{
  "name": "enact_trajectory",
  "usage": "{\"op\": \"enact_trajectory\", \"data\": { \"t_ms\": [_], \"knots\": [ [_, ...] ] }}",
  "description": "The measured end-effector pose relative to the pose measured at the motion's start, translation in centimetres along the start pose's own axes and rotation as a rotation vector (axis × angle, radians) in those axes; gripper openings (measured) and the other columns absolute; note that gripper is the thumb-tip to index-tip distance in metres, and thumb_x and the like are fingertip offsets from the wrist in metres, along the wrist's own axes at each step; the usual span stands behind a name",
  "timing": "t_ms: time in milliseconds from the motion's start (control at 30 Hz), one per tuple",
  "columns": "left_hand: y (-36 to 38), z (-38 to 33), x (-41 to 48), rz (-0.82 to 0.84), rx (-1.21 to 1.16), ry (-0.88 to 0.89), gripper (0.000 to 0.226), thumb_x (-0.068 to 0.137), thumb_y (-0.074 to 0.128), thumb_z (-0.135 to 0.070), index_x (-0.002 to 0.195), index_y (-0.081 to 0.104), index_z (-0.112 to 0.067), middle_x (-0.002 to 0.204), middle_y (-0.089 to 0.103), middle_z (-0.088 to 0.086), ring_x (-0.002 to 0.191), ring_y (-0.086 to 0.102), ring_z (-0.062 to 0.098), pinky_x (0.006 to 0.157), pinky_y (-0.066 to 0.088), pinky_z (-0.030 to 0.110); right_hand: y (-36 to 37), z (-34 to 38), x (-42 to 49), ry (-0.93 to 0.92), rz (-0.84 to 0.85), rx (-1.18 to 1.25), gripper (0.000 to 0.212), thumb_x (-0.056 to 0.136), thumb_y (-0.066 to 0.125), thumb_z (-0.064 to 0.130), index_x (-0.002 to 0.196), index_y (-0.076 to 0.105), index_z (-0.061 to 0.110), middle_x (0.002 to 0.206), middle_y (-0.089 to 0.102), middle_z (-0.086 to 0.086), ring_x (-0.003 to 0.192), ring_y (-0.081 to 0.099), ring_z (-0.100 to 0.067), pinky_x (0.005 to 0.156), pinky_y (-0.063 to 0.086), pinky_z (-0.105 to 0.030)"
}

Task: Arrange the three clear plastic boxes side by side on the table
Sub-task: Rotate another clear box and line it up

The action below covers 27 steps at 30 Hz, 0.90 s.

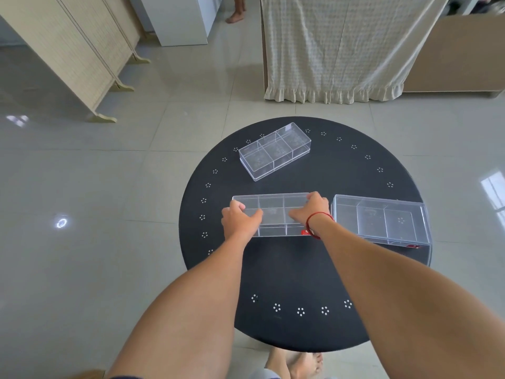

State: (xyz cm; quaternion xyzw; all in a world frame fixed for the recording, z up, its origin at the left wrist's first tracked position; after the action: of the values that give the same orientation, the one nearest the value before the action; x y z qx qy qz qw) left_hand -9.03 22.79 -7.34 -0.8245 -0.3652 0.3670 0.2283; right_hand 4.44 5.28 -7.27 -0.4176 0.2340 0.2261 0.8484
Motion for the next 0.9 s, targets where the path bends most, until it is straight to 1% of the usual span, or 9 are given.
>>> {"op": "enact_trajectory", "data": {
  "t_ms": [133, 200, 233, 300, 367, 467, 633, 733, 900],
  "knots": [
    [0.7, 1.3, -0.2, 0.001, 0.027, -0.001, 0.051, 0.074, 0.074, -0.048, 0.103, 0.044, -0.019, 0.110, 0.041, -0.001, 0.114, 0.051, 0.026, 0.082, 0.048, 0.036, 1.0, -0.3, -0.1, -0.047, -0.028, -0.114, 0.068, 0.084, 0.066, 0.021, 0.143, 0.036, 0.007, 0.142, 0.036, -0.014, 0.127, 0.047, -0.036, 0.101, 0.047, -0.044],
    [1.0, 1.2, -0.3, -0.019, 0.075, 0.034, 0.054, 0.076, 0.074, -0.044, 0.112, 0.046, -0.016, 0.124, 0.044, 0.004, 0.123, 0.048, 0.026, 0.087, 0.046, 0.037, 1.6, -0.1, -0.4, -0.118, -0.077, -0.221, 0.067, 0.087, 0.062, 0.023, 0.145, 0.033, 0.008, 0.152, 0.029, -0.014, 0.139, 0.034, -0.034, 0.107, 0.039, -0.044],
    [1.0, 0.8, -0.4, -0.043, 0.130, 0.083, 0.057, 0.079, 0.073, -0.042, 0.122, 0.046, -0.016, 0.137, 0.041, 0.006, 0.130, 0.043, 0.027, 0.095, 0.044, 0.039, 1.9, 0.2, -0.6, -0.182, -0.097, -0.302, 0.068, 0.089, 0.060, 0.021, 0.148, 0.028, 0.010, 0.159, 0.019, -0.013, 0.147, 0.022, -0.032, 0.113, 0.031, -0.045],
    [1.2, -1.0, -0.8, -0.060, 0.292, 0.258, 0.065, 0.085, 0.067, -0.035, 0.141, 0.038, -0.017, 0.158, 0.022, 0.008, 0.145, 0.025, 0.026, 0.113, 0.029, 0.041, 2.9, 1.2, -1.0, -0.333, -0.086, -0.439, 0.072, 0.091, 0.055, 0.014, 0.153, 0.018, 0.014, 0.165, 0.000, -0.009, 0.153, 0.001, -0.028, 0.121, 0.015, -0.046],
    [2.4, -2.3, -1.5, 0.036, 0.417, 0.385, 0.064, 0.093, 0.057, -0.024, 0.150, 0.029, -0.019, 0.163, 0.011, 0.007, 0.151, 0.010, 0.026, 0.119, 0.020, 0.041, 4.0, 1.4, -1.3, -0.401, -0.011, -0.502, 0.073, 0.091, 0.054, 0.011, 0.154, 0.017, 0.016, 0.165, -0.003, -0.007, 0.153, -0.004, -0.026, 0.122, 0.010, -0.046],
    [3.8, -1.2, -2.4, 0.219, 0.441, 0.321, 0.062, 0.097, 0.046, -0.018, 0.154, 0.023, -0.024, 0.165, 0.000, 0.000, 0.152, 0.004, 0.023, 0.119, 0.025, 0.044, 4.3, 0.5, -2.0, -0.395, 0.056, -0.543, 0.068, 0.091, 0.055, 0.014, 0.152, 0.025, 0.016, 0.165, 0.002, -0.006, 0.153, 0.003, -0.025, 0.122, 0.013, -0.044],
    [4.2, 0.3, -4.8, 0.276, 0.475, 0.272, 0.067, 0.092, 0.051, -0.022, 0.153, 0.024, -0.029, 0.165, -0.001, -0.006, 0.151, 0.012, 0.021, 0.108, 0.039, 0.048, 3.1, -1.5, -4.2, -0.363, 0.065, -0.574, 0.063, 0.086, 0.062, 0.014, 0.145, 0.038, 0.016, 0.162, 0.019, -0.004, 0.147, 0.026, -0.026, 0.112, 0.033, -0.045],
    [4.6, 0.9, -6.5, 0.299, 0.478, 0.252, 0.068, 0.091, 0.054, -0.023, 0.153, 0.025, -0.028, 0.165, -0.001, -0.006, 0.151, 0.013, 0.018, 0.110, 0.039, 0.045, 2.4, -2.5, -5.3, -0.333, 0.020, -0.581, 0.049, 0.085, 0.061, 0.014, 0.133, 0.050, 0.012, 0.145, 0.042, -0.005, 0.132, 0.043, -0.027, 0.103, 0.043, -0.043],
    [5.0, 1.7, -8.2, 0.315, 0.493, 0.226, 0.067, 0.093, 0.054, -0.026, 0.153, 0.025, -0.026, 0.165, 0.000, -0.005, 0.153, 0.004, 0.017, 0.111, 0.033, 0.045, 2.3, -3.3, -6.5, -0.305, 0.019, -0.599, 0.046, 0.086, 0.060, 0.015, 0.132, 0.051, 0.012, 0.136, 0.049, -0.009, 0.123, 0.048, -0.028, 0.101, 0.047, -0.042]
  ]
}}
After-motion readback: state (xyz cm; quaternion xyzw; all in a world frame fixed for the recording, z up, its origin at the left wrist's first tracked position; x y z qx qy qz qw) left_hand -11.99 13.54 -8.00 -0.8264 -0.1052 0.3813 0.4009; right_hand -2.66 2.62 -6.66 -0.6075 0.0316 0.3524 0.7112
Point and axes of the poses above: each hand's wrist, its own x-axis towards the middle knuckle, its own y-axis out of the palm, z = x × y, the point moved 9 cm from there along x, towards the middle knuckle
